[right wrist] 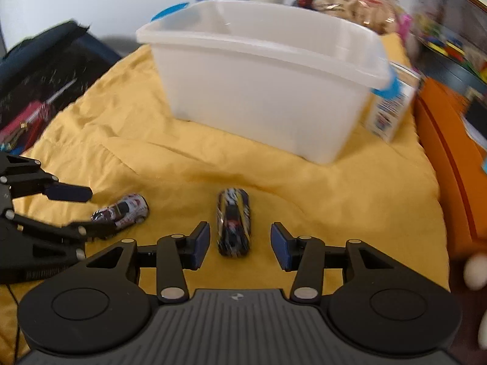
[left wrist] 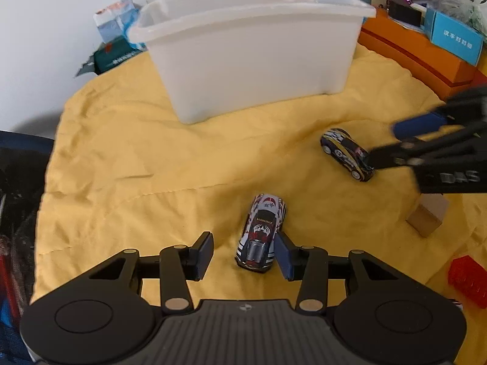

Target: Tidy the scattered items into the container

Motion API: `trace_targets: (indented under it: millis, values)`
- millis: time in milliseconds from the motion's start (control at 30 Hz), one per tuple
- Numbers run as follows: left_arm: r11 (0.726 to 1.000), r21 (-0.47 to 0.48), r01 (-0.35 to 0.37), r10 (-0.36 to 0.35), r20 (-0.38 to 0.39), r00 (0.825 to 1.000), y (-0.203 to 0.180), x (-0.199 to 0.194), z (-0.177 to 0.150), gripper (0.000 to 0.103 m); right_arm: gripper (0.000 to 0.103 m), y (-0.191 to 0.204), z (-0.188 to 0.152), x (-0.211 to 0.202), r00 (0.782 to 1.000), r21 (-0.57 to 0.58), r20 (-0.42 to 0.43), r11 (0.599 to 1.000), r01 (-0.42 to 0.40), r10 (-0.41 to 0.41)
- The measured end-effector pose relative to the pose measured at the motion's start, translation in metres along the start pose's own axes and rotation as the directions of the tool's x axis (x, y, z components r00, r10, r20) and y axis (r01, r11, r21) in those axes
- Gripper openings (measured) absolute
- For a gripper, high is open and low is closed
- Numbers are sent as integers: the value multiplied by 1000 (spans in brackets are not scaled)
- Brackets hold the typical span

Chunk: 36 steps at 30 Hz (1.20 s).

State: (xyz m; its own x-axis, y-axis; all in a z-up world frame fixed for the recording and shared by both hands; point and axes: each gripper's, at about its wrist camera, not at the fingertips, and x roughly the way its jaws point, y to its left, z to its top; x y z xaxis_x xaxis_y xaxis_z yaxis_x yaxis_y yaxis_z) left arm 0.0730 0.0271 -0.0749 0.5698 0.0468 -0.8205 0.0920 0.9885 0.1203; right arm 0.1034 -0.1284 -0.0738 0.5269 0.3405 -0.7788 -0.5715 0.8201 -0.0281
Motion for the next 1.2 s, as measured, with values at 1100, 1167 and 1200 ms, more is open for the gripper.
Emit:
trace_targets:
  millis: [1100, 1167, 1200]
  values:
    - [996, -92, -6, 23, 185, 983, 56, 2, 217, 40, 35, -54, 160, -20, 957, 144, 259, 985, 93, -129]
    - [996, -89, -23, 37, 161, 986, 55, 10, 209, 44, 41, -55, 153, -8, 970, 163, 209, 982, 92, -125]
    - [996, -89, -24, 38, 163, 986, 55, 9, 205, 45, 41, -55, 148, -8, 971, 171, 207, 982, 83, -118]
